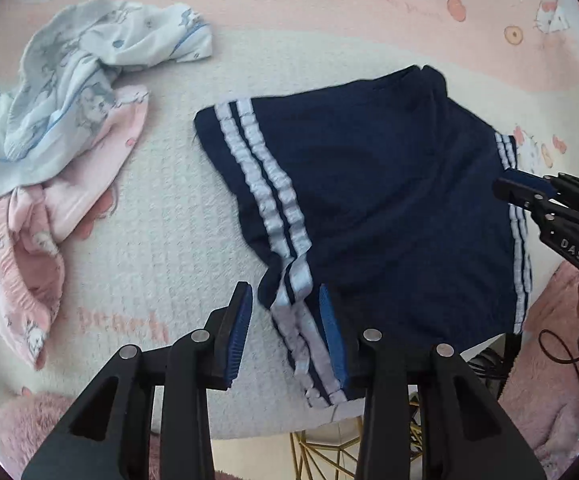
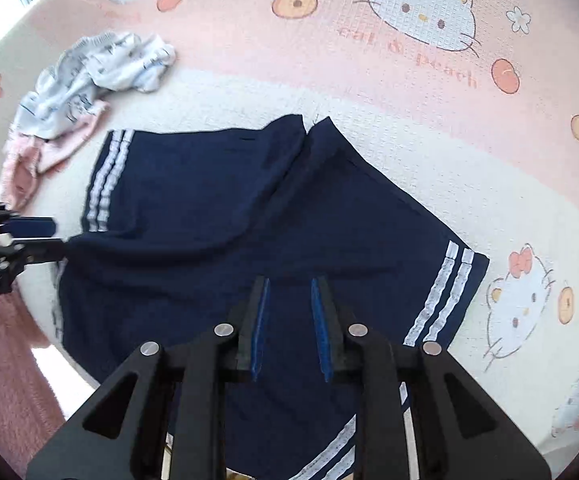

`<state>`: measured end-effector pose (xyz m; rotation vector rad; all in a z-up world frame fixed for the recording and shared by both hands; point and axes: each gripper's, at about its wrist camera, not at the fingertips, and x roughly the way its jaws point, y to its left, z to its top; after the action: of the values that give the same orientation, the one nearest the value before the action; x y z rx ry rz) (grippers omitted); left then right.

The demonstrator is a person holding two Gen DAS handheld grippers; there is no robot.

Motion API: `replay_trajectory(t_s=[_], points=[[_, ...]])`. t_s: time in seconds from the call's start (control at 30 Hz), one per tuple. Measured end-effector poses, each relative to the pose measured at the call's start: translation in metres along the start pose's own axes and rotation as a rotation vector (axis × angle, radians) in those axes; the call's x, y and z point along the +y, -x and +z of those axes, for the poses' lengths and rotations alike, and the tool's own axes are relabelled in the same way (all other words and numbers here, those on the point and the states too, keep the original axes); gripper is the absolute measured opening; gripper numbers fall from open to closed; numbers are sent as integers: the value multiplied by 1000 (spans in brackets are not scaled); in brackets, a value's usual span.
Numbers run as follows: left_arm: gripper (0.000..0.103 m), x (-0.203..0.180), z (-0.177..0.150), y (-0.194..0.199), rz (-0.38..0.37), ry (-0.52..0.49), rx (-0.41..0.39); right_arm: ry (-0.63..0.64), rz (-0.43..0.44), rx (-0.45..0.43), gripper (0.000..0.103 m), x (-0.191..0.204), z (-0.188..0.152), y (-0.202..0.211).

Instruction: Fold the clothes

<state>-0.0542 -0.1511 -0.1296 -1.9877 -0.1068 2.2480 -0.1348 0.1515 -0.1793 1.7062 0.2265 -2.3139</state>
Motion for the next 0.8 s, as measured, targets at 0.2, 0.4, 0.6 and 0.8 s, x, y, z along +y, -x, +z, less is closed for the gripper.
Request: replay_trajectory(t_s=[0.2, 0.4, 0.6, 0.8], points=[[37, 17, -53, -17, -106, 215, 73, -73, 54, 87, 21, 7, -76, 3], [45, 25, -75, -23, -135, 277, 62, -345, 79, 79, 32, -30, -149, 20], [44, 34, -91, -11, -274, 317, 10, -558, 250, 66, 32, -69, -174, 11], [44, 17, -84, -45, -287, 325, 35, -576, 169, 64, 33, -72, -181, 20]])
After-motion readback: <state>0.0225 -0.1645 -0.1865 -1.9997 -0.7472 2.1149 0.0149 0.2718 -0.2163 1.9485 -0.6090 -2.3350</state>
